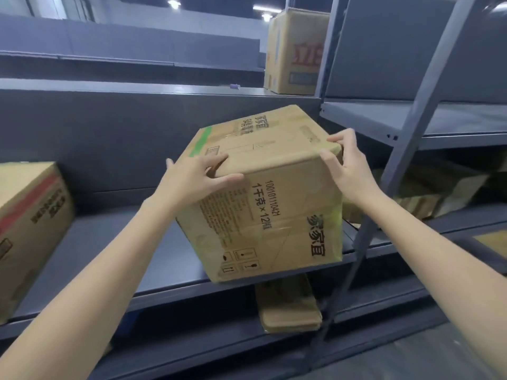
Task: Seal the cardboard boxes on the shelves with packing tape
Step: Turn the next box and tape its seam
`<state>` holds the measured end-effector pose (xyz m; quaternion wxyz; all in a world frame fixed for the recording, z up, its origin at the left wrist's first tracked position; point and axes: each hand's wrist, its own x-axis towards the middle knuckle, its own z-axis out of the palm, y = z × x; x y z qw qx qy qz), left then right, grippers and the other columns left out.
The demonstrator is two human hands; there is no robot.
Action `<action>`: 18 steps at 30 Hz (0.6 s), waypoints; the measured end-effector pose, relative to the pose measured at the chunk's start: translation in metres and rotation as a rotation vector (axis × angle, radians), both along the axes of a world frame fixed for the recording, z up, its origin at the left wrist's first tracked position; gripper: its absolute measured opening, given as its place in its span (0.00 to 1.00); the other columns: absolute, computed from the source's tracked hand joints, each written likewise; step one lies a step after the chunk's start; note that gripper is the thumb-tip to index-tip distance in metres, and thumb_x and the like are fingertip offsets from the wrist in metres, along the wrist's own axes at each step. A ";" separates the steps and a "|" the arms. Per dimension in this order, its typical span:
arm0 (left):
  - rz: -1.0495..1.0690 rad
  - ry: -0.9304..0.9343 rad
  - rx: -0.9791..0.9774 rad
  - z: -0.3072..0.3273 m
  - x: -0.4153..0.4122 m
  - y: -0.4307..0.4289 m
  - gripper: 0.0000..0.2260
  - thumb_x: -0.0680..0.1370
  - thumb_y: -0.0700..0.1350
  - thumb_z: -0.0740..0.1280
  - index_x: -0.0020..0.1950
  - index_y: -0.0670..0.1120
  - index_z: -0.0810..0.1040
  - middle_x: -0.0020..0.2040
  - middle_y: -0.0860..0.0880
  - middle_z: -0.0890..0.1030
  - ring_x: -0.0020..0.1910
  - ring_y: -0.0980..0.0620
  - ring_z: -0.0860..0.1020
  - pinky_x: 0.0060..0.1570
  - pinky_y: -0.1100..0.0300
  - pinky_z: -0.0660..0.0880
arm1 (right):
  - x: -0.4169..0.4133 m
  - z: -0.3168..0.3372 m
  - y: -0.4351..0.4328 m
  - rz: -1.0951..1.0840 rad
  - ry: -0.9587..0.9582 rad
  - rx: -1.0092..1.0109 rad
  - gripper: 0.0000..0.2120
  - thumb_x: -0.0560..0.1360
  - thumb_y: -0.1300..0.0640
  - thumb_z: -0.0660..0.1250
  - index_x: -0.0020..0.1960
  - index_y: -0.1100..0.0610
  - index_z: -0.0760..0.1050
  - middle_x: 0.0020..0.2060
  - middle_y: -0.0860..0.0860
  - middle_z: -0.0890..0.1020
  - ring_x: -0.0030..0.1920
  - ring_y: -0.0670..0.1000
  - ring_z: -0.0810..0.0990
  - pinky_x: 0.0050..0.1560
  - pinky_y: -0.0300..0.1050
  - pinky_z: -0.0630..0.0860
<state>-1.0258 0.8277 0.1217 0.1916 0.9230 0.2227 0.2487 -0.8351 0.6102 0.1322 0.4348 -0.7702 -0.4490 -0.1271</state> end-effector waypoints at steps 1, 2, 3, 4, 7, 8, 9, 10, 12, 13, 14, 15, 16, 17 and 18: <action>0.036 0.042 0.001 -0.002 0.000 0.003 0.35 0.65 0.76 0.54 0.67 0.62 0.69 0.69 0.56 0.71 0.67 0.49 0.67 0.69 0.34 0.45 | 0.001 -0.006 -0.001 -0.015 0.031 0.009 0.17 0.77 0.43 0.55 0.56 0.55 0.61 0.53 0.51 0.73 0.51 0.51 0.72 0.42 0.42 0.69; 0.072 0.065 0.014 -0.004 0.000 0.005 0.36 0.65 0.77 0.51 0.69 0.63 0.67 0.71 0.55 0.69 0.70 0.47 0.65 0.69 0.33 0.42 | 0.001 -0.011 -0.002 -0.028 0.056 0.024 0.15 0.78 0.44 0.55 0.54 0.55 0.61 0.53 0.52 0.74 0.51 0.50 0.72 0.40 0.40 0.67; 0.109 0.079 0.024 -0.005 0.000 0.007 0.37 0.65 0.77 0.50 0.69 0.63 0.67 0.71 0.53 0.68 0.71 0.47 0.62 0.69 0.33 0.43 | 0.001 -0.017 -0.002 -0.041 0.070 0.037 0.13 0.80 0.46 0.55 0.54 0.55 0.63 0.55 0.53 0.74 0.52 0.50 0.72 0.40 0.39 0.66; 0.141 0.095 0.025 -0.006 -0.001 0.009 0.36 0.65 0.77 0.50 0.69 0.63 0.66 0.72 0.52 0.67 0.73 0.47 0.60 0.69 0.34 0.46 | 0.000 -0.022 -0.002 -0.055 0.069 0.039 0.11 0.81 0.49 0.55 0.56 0.56 0.65 0.57 0.53 0.75 0.54 0.49 0.72 0.42 0.38 0.66; 0.160 0.141 0.007 -0.007 -0.004 0.009 0.41 0.59 0.79 0.56 0.70 0.65 0.63 0.76 0.49 0.57 0.74 0.48 0.55 0.65 0.43 0.62 | 0.002 -0.036 -0.004 -0.093 0.070 -0.021 0.17 0.81 0.54 0.54 0.66 0.58 0.71 0.64 0.52 0.74 0.64 0.50 0.71 0.58 0.37 0.64; 0.150 0.155 0.018 -0.008 -0.005 0.008 0.43 0.57 0.79 0.58 0.70 0.65 0.63 0.77 0.47 0.53 0.74 0.47 0.54 0.64 0.45 0.64 | 0.003 -0.039 -0.005 -0.103 0.081 -0.043 0.18 0.81 0.55 0.53 0.68 0.58 0.70 0.66 0.52 0.73 0.67 0.50 0.69 0.61 0.36 0.62; 0.138 0.168 0.028 -0.009 -0.005 0.006 0.44 0.56 0.78 0.61 0.70 0.66 0.62 0.77 0.45 0.50 0.75 0.46 0.52 0.65 0.45 0.64 | 0.004 -0.042 -0.006 -0.111 0.089 -0.061 0.18 0.81 0.56 0.53 0.69 0.58 0.69 0.67 0.52 0.72 0.68 0.50 0.68 0.62 0.35 0.60; 0.134 0.176 0.030 -0.011 -0.005 0.004 0.44 0.55 0.77 0.63 0.70 0.66 0.62 0.77 0.44 0.47 0.75 0.45 0.50 0.66 0.45 0.63 | 0.005 -0.044 -0.007 -0.119 0.094 -0.077 0.18 0.81 0.56 0.53 0.69 0.58 0.69 0.68 0.52 0.71 0.69 0.51 0.67 0.63 0.36 0.60; 0.148 0.176 0.032 -0.012 -0.002 0.003 0.44 0.55 0.75 0.66 0.70 0.66 0.62 0.76 0.41 0.51 0.73 0.41 0.55 0.64 0.46 0.65 | 0.006 -0.044 -0.008 -0.138 0.084 -0.101 0.18 0.81 0.57 0.53 0.69 0.58 0.70 0.68 0.52 0.71 0.69 0.52 0.68 0.63 0.37 0.61; 0.150 0.175 0.040 -0.012 -0.001 0.005 0.44 0.55 0.74 0.66 0.70 0.66 0.62 0.73 0.42 0.59 0.70 0.41 0.62 0.59 0.49 0.68 | 0.006 -0.045 -0.008 -0.148 0.073 -0.108 0.18 0.81 0.57 0.53 0.69 0.58 0.69 0.68 0.53 0.71 0.69 0.53 0.68 0.62 0.37 0.61; 0.140 0.172 0.045 -0.012 -0.001 0.007 0.45 0.54 0.74 0.66 0.70 0.66 0.62 0.67 0.45 0.66 0.65 0.44 0.67 0.52 0.52 0.70 | 0.006 -0.045 -0.007 -0.158 0.059 -0.116 0.19 0.81 0.57 0.53 0.69 0.58 0.69 0.69 0.53 0.71 0.69 0.53 0.67 0.62 0.37 0.60; 0.122 0.163 0.037 -0.012 -0.002 0.011 0.45 0.54 0.74 0.67 0.70 0.65 0.62 0.63 0.48 0.69 0.62 0.46 0.69 0.48 0.54 0.70 | 0.006 -0.046 -0.006 -0.168 0.044 -0.125 0.19 0.81 0.56 0.52 0.70 0.58 0.68 0.69 0.53 0.70 0.69 0.53 0.67 0.62 0.37 0.60; 0.105 0.146 0.016 -0.013 -0.004 0.015 0.44 0.56 0.71 0.70 0.70 0.64 0.63 0.63 0.49 0.69 0.62 0.47 0.68 0.50 0.54 0.69 | 0.007 -0.047 -0.005 -0.173 0.032 -0.133 0.19 0.81 0.55 0.52 0.71 0.57 0.67 0.69 0.53 0.70 0.69 0.53 0.66 0.63 0.39 0.60; 0.089 0.115 -0.011 -0.015 -0.005 0.018 0.42 0.58 0.68 0.73 0.70 0.63 0.64 0.66 0.48 0.68 0.65 0.47 0.67 0.53 0.53 0.69 | 0.007 -0.049 -0.005 -0.171 0.027 -0.135 0.20 0.81 0.52 0.53 0.71 0.56 0.66 0.70 0.53 0.69 0.69 0.53 0.66 0.65 0.41 0.61; 0.075 0.062 -0.035 -0.018 -0.007 0.019 0.41 0.59 0.64 0.75 0.70 0.61 0.66 0.68 0.47 0.67 0.66 0.47 0.65 0.55 0.54 0.67 | 0.007 -0.050 -0.006 -0.164 0.035 -0.135 0.22 0.80 0.48 0.54 0.72 0.55 0.66 0.70 0.52 0.69 0.69 0.52 0.66 0.65 0.43 0.61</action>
